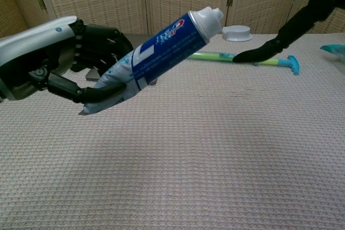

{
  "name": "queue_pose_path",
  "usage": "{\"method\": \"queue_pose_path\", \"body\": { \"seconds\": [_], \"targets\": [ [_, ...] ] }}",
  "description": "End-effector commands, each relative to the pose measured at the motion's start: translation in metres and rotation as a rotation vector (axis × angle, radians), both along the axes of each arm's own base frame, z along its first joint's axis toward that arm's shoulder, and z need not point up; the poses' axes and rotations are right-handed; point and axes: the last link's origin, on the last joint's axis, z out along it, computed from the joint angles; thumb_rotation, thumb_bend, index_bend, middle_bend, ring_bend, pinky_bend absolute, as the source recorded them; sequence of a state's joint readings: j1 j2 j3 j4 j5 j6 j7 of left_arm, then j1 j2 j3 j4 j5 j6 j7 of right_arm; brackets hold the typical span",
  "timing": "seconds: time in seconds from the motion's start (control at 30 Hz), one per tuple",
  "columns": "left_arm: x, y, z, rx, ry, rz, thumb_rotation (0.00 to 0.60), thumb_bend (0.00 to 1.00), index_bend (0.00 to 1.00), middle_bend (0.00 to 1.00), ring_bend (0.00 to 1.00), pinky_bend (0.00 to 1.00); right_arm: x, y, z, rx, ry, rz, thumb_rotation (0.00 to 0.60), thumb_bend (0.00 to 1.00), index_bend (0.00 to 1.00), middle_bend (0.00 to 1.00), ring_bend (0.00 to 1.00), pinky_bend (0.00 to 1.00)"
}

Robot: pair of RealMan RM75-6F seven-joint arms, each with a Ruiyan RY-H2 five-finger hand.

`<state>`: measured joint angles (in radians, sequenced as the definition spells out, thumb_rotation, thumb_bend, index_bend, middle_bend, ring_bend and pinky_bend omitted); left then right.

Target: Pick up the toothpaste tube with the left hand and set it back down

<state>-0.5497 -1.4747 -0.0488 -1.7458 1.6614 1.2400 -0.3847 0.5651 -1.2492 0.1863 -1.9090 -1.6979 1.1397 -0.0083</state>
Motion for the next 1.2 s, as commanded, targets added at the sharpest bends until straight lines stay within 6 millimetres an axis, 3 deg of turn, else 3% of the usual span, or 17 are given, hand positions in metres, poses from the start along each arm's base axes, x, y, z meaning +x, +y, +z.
{"method": "queue_pose_path", "body": {
  "seconds": [0.03,0.27,0.77,1.07,1.2],
  "targets": [
    [0.002,-0.001,-0.001,-0.003,-0.001,-0.004,0.600,0.72,0.80,0.80,0.71,0.59,0.012,-0.002,-0.006,0.004,-0.010,0.020,0.600,0.17,0.00,0.00,0.00,0.00],
    [0.000,0.000,-0.003,0.022,0.031,-0.016,0.600,0.74,0.82,0.81,0.72,0.59,0.029,-0.003,-0.005,-0.022,-0.007,0.053,0.600,0.17,0.00,0.00,0.00,0.00],
    [-0.013,0.003,-0.008,0.145,0.161,-0.050,0.600,0.74,0.86,0.88,0.78,0.59,0.040,-0.005,0.009,-0.031,0.045,0.053,0.600,0.17,0.00,0.00,0.00,0.00],
    [-0.024,0.007,-0.004,0.166,0.154,-0.012,0.600,0.74,0.86,0.87,0.78,0.59,0.036,0.004,0.021,0.116,0.094,0.014,0.599,0.17,0.00,0.00,0.00,0.00],
    [-0.024,0.007,-0.003,0.169,0.143,-0.010,0.600,0.74,0.86,0.87,0.78,0.59,0.033,0.006,0.017,0.194,0.089,-0.002,0.549,0.17,0.00,0.00,0.00,0.00]
  ]
}}
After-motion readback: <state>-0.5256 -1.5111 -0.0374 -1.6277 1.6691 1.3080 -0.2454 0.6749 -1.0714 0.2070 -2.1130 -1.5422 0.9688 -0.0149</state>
